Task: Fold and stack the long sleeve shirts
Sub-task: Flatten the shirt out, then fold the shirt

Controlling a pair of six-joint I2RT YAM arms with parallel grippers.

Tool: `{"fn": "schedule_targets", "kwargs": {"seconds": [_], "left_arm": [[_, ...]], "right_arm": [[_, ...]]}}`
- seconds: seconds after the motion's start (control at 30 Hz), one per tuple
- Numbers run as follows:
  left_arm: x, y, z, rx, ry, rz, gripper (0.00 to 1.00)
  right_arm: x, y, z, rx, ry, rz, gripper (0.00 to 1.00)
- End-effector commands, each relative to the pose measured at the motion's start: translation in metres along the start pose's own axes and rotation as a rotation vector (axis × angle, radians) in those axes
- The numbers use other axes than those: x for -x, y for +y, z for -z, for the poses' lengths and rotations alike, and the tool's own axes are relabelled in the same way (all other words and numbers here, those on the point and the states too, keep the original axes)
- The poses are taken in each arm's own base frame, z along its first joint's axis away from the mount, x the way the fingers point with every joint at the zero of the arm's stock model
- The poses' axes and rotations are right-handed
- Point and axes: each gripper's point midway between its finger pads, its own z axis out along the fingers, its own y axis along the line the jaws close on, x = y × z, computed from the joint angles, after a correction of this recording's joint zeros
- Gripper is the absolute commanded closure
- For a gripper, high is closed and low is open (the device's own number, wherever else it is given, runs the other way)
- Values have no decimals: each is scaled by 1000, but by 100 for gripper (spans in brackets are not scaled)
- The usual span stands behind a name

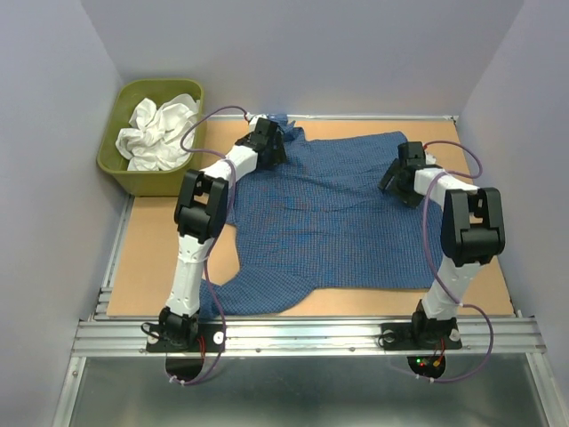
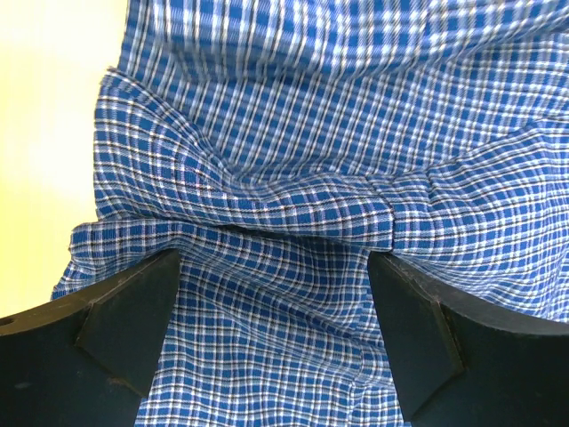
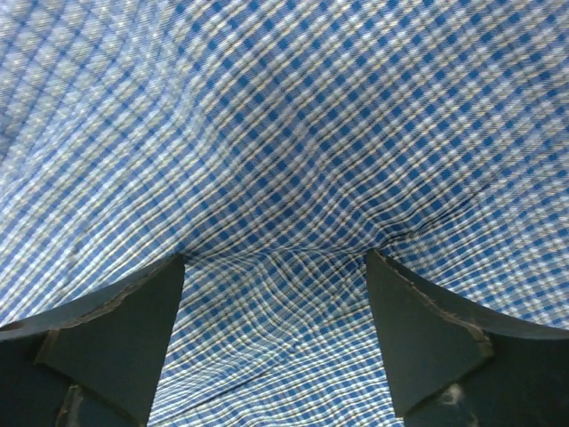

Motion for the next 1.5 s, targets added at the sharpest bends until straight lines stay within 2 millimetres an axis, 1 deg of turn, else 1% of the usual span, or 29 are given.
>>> {"fn": "schedule_targets", "kwargs": {"seconds": [0.0,0.07,0.1,0.13,0.17,0.2,0.27,0.3,0.33,0.37,0.4,0.47,0.5,0.57,0.6,0.7,0.8,0.87,0.93,0.97,1.0,1.1,1.2,1.23,1.3,1.33,1.4,1.43,1.47], "left_arm": [[59,-16,28,-61,-134,3,1],[74,-20,45,-89,-175,17,1],[96,-24,81,-127,-239,39,1],[86,-21,75,-116,-224,33,1],[88,-20,86,-116,-238,36,1],[87,-15,108,-107,-256,45,1],[78,-12,129,-103,-258,44,1],[63,-10,148,-105,-245,45,1],[53,-6,154,-90,-235,45,1],[50,-5,173,-105,-243,52,1],[17,4,169,-77,-177,28,1],[-19,-1,178,-92,-123,15,1],[-47,8,180,-80,-76,-3,1],[-77,5,187,-111,-20,7,1],[-104,17,183,-90,31,7,1],[-141,31,180,-84,96,39,1],[-155,40,171,-59,117,31,2],[-159,44,162,-26,127,10,2],[-153,43,154,-13,118,13,2],[-157,46,147,5,133,6,2],[-150,47,141,11,126,13,2],[-145,52,124,35,148,9,2],[-138,66,106,78,165,22,2],[-126,64,102,75,149,30,2],[-117,75,91,105,156,39,2],[-104,74,87,103,137,49,2],[-93,81,80,121,134,53,2],[-81,78,80,116,115,54,2],[-76,78,80,115,109,49,2]], "right_arm": [[25,27,17,114,-25,7,8],[29,30,30,148,-38,25,5],[29,29,42,172,-47,40,5],[35,32,51,187,-67,37,5],[32,29,57,195,-69,43,5],[19,25,59,206,-41,53,5],[8,25,75,260,-29,65,5],[-13,20,74,273,23,79,5],[-22,21,81,305,45,83,5],[-27,22,91,337,46,82,5],[-44,14,90,328,77,85,5],[-56,7,95,330,89,89,7],[-57,3,102,334,78,86,9],[-73,-9,101,313,106,88,11],[-75,-11,104,312,105,91,11],[-91,-23,100,287,139,103,12],[-105,-25,95,288,188,102,12],[-105,-25,91,274,192,102,13],[-103,-26,87,263,184,105,13],[-102,-26,83,252,184,107,13],[-102,-26,81,250,184,109,13],[-104,-25,70,229,203,103,13],[-100,-21,60,216,195,86,13],[-103,-22,53,200,207,84,13],[-94,-15,46,195,194,72,12],[-96,-14,39,185,207,76,12],[-82,-4,35,194,182,71,12],[-83,-2,30,187,191,72,11],[-68,2,29,181,153,68,11]]}}
